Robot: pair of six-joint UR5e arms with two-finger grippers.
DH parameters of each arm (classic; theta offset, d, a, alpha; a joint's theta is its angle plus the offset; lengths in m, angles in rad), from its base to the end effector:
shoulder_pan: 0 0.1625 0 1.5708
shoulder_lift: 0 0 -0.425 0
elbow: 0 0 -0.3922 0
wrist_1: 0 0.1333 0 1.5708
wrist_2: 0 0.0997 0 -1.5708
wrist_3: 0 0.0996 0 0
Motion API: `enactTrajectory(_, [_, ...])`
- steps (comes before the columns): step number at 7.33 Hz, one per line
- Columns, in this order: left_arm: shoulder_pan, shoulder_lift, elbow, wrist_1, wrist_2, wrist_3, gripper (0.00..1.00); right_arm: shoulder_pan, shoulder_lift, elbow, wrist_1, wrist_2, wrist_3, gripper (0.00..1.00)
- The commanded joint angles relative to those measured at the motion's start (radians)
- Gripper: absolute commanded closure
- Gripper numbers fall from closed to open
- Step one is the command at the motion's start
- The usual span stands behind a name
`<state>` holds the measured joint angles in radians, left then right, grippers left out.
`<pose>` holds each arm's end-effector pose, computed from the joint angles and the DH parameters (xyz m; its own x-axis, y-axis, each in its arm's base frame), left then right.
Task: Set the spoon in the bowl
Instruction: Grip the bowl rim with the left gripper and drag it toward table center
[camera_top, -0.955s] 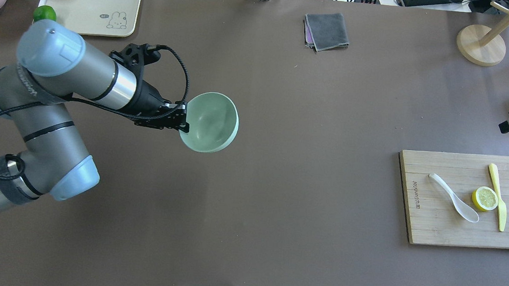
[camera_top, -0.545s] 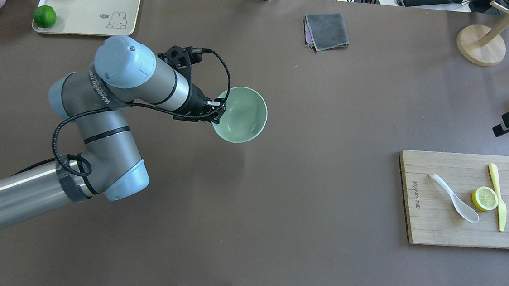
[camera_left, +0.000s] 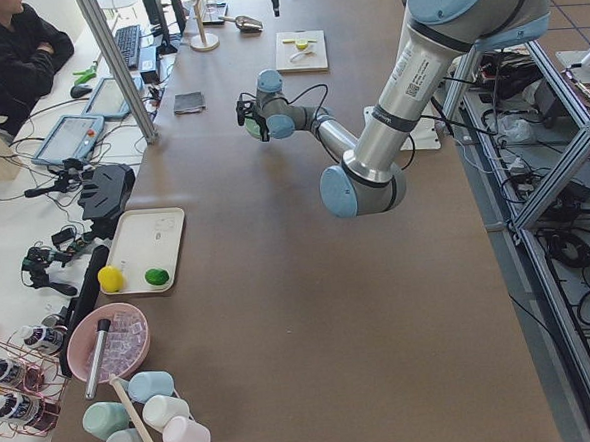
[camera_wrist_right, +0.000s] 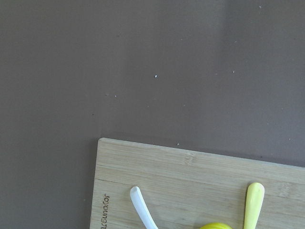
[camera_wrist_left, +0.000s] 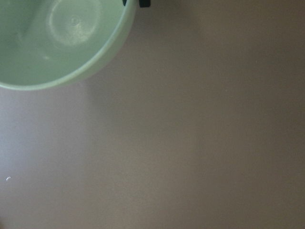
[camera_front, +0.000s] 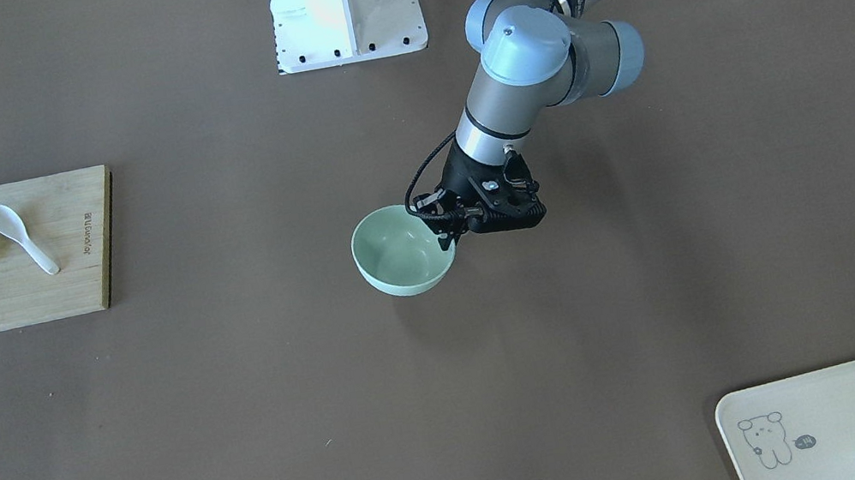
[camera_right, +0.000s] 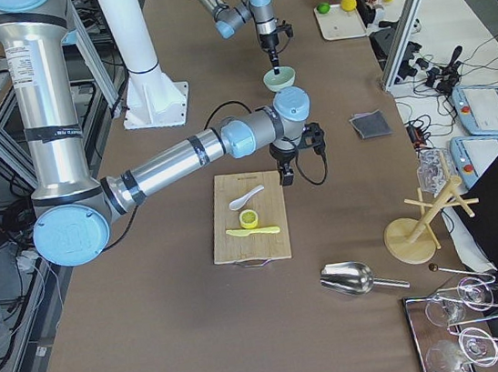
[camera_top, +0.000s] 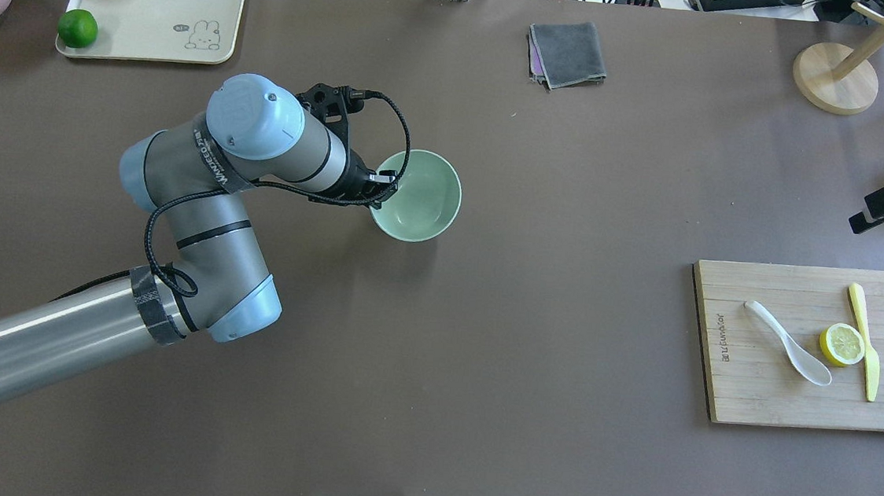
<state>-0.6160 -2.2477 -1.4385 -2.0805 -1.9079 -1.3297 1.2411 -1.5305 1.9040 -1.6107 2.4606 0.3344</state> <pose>0.5400 -0.5052 0.2503 0.4655 -0.0535 -0.8834 0.2053 0.9775 0.0490 -0.1080 -0.4884 0.4707 0.5853 -0.1265 0.8009 0.1205 0.9904 0.0684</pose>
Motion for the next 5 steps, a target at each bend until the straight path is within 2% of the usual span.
enactTrajectory(1, [0.012, 0.002, 0.004, 0.002, 0.001, 0.003, 1.0, -0.002, 0.004, 0.001, 0.0, 0.001, 0.0, 0.0])
enactTrajectory(3, [0.03, 0.002, 0.004, 0.002, 0.029, 0.003, 1.0, -0.006, 0.007, 0.0, 0.0, 0.001, 0.0, 0.0])
enactTrajectory(4, [0.03, 0.002, 0.004, 0.002, 0.029, 0.003, 0.68, -0.009, 0.012, -0.005, -0.001, 0.0, 0.0, 0.0])
enactTrajectory(5, [0.028, 0.003, 0.003, 0.002, 0.029, 0.004, 0.14, -0.011, 0.013, -0.006, -0.002, 0.0, 0.0, 0.0])
